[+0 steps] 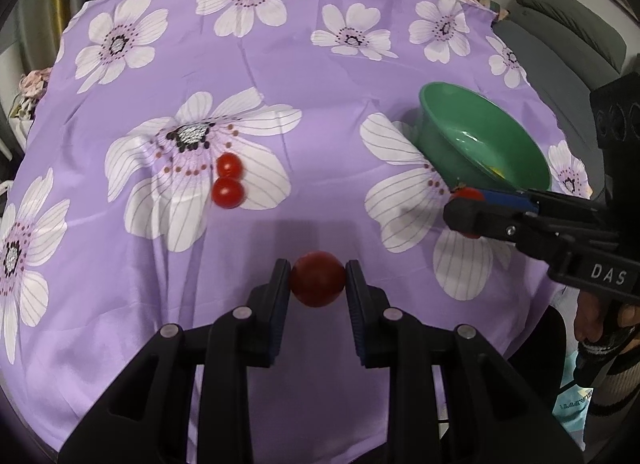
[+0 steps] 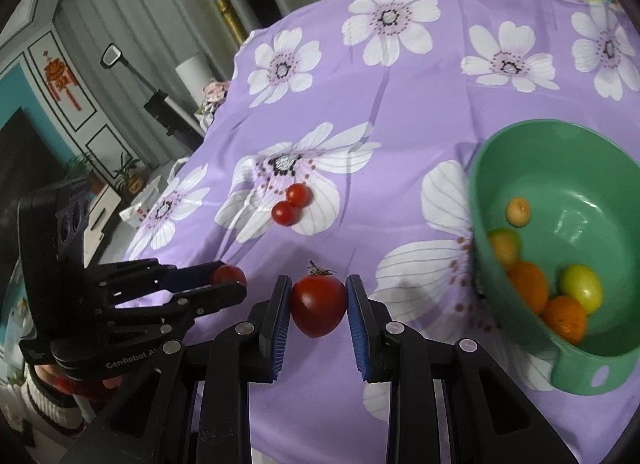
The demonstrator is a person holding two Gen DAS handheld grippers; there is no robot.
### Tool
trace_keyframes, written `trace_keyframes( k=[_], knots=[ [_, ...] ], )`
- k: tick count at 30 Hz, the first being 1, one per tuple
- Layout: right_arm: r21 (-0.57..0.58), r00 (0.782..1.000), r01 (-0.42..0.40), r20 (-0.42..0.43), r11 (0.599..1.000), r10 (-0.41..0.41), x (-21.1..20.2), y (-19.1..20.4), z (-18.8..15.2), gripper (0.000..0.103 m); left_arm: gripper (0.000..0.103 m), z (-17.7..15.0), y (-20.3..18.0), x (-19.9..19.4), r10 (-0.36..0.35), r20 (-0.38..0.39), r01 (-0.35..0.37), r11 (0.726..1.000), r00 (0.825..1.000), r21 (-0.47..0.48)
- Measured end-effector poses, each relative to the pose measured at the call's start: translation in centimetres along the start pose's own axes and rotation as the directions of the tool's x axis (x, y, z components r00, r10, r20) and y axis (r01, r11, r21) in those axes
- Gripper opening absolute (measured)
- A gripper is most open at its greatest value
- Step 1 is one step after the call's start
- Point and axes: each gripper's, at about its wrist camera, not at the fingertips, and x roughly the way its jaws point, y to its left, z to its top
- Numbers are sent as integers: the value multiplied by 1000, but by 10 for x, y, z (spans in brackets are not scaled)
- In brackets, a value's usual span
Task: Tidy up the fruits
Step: 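Carry both cherry tomatoes in both grippers toward the green bowl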
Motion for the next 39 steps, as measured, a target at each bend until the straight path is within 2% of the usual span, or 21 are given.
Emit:
trace_keyframes(
  k=[13,19,30,39],
  knots=[
    [53,998,12,68,999,-16,-21,-25,-2,29,27,19,-31,10,-9,5,8,998,1000,68],
    [80,994,29,100,996,-37,-31,-38,-3,29,27,34,-48,13,-32,30,29,994,999,106],
    [143,982,72,160,987,-95,-52,-65,-3,29,27,64,-77,20,-115,56,105,981,992,164],
    [212,966,138,186,968,-178,-65,-92,-6,29,27,84,-102,34,-185,59,170,964,981,205]
  ],
)
